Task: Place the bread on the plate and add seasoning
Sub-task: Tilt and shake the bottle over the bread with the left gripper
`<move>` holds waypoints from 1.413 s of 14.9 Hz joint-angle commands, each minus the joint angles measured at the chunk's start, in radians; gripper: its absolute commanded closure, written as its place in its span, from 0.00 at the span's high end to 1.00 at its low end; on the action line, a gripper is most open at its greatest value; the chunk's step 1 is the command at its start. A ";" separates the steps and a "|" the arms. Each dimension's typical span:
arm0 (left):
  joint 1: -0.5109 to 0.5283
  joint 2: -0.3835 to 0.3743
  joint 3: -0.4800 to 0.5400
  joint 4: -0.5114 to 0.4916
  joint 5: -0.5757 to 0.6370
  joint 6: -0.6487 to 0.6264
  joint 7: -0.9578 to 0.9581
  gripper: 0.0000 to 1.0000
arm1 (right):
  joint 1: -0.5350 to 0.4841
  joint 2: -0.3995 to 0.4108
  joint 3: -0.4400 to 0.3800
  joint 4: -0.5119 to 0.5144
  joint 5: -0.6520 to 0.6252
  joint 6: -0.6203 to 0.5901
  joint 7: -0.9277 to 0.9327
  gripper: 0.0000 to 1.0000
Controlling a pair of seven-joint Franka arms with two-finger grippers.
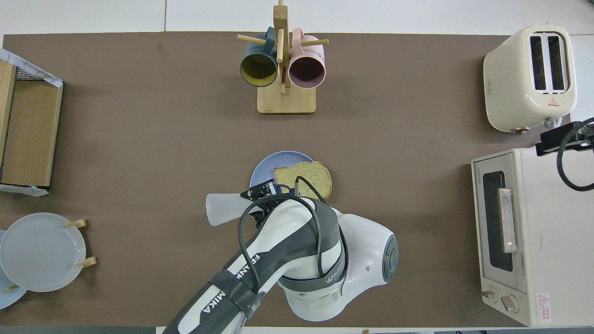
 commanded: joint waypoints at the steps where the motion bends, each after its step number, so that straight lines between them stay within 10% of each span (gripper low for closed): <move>1: -0.059 -0.019 0.010 -0.003 0.055 -0.040 -0.004 0.00 | -0.008 -0.025 0.002 -0.031 0.001 0.015 -0.011 1.00; 21: 0.170 0.015 0.018 -0.010 0.168 0.110 -0.004 0.00 | -0.008 -0.025 0.002 -0.031 0.001 0.015 -0.011 1.00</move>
